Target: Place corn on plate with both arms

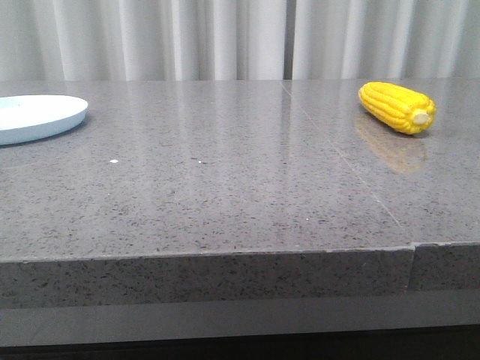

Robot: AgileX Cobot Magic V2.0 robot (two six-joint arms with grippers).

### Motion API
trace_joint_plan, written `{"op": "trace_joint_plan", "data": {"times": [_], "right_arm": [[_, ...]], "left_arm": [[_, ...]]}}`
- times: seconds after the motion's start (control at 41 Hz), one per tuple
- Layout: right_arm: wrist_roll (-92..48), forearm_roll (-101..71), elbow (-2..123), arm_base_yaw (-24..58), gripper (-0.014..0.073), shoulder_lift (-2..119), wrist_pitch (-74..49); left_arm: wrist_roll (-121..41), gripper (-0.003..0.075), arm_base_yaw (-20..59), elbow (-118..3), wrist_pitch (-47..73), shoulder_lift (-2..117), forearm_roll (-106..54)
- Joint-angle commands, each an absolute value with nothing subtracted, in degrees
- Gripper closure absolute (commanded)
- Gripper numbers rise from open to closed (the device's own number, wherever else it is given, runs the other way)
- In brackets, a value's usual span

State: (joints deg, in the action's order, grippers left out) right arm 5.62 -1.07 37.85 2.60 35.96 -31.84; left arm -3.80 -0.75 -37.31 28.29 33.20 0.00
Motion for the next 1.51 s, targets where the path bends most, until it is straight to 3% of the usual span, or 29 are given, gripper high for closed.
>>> {"op": "trace_joint_plan", "data": {"times": [0.0, 0.098, 0.195, 0.293, 0.366, 0.415, 0.634, 0.854, 1.0, 1.268, 1.488], "right_arm": [[4.96, 0.0, 39.81, 2.23, 0.0608, 37.41, -27.8], [3.85, 0.0, 39.81, 2.23, 0.0389, 38.05, -28.14], [3.79, 0.0, 39.81, 2.23, 0.0132, 38.15, -27.88], [3.79, 0.0, 39.81, 2.23, 0.0024, 38.15, -27.93], [3.79, 0.0, 39.81, 2.23, 0.0015, 38.15, -28.23], [3.79, 0.0, 39.81, 2.23, 0.0015, 38.15, -28.23], [3.79, 0.0, 39.81, 2.23, 0.0015, 38.15, -28.23], [3.79, 0.0, 39.81, 2.23, 0.0015, 38.15, -28.23], [3.79, 0.0, 39.81, 2.23, 0.0015, 38.15, -28.23], [3.79, 0.0, 39.81, 2.23, 0.0015, 38.15, -28.23], [3.79, 0.0, 39.81, 2.23, 0.0015, 38.15, -28.23]], "left_arm": [[-3.31, 0.0738, -0.81, -39.38, 24.04, 34.43, -0.79], [-3.31, 0.0668, -0.81, -39.38, 24.27, 35.52, -0.79], [-3.31, 0.0492, -0.81, -39.38, 24.36, 36.18, -0.79], [-3.31, 0.029, -0.81, -39.38, 24.36, 36.86, -0.79], [-3.31, 0.02, -0.81, -39.38, 24.77, 37.79, -0.79], [-3.31, 0.0188, -0.81, -39.78, 25.51, 38.83, -0.79], [-3.31, 0.0188, -0.81, -47.5, 35.43, 47.88, -0.41], [-3.31, 0.0189, -1.23, -55.23, 36.45, 60.2, 0.0], [-4.16, 0.0189, -5.77, -61.09, 38.82, 68.86, -2.07], [-17.86, 0.019, -13.96, -72.68, 42.93, 84.74, -19.8], [-18.23, 0.0227, -14.53, -79.44, 42.74, 93.84, -21.38]]}}
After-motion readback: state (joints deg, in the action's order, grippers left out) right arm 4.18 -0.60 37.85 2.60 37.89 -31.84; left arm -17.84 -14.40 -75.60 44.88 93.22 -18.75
